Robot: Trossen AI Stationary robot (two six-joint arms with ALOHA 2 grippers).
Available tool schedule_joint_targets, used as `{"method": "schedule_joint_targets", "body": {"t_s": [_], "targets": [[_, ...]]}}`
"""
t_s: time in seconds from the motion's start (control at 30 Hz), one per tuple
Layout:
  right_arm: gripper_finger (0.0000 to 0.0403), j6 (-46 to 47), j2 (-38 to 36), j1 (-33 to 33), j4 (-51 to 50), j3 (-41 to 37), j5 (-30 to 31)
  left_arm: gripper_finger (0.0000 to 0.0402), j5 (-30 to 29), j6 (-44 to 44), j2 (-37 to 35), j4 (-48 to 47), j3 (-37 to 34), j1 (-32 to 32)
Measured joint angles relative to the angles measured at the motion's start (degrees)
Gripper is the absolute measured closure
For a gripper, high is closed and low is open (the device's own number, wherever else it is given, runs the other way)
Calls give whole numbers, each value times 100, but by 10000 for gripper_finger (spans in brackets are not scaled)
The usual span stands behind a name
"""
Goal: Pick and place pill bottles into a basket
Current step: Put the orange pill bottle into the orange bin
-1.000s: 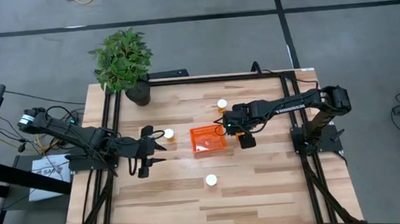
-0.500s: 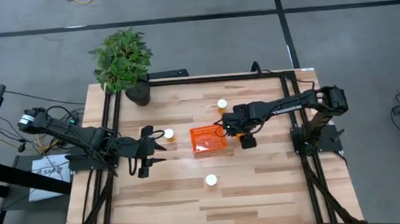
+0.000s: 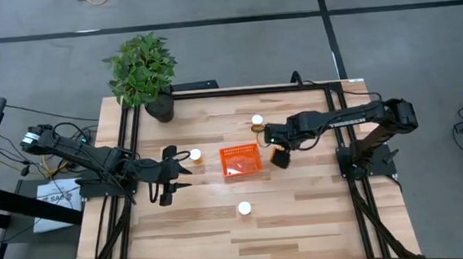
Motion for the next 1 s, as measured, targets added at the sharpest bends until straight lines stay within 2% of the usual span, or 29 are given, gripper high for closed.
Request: {"method": "schedule_joint_targets", "body": {"t_s": [0.13, 0.33, 0.63, 1.0], "targets": [[132, 2046, -103, -12, 295, 0, -100, 235, -2, -30, 0, 1, 0, 0], [132, 3619, 10, 99, 597, -7, -21, 235, 44, -32, 0, -165, 0, 0], [132, 4734, 441, 464, 548, -6, 132, 235, 189, 5, 0, -446, 0, 2], [132, 5000, 999, 574, 634, 2, 153, 235, 551, 79, 0, -497, 0, 7]]}}
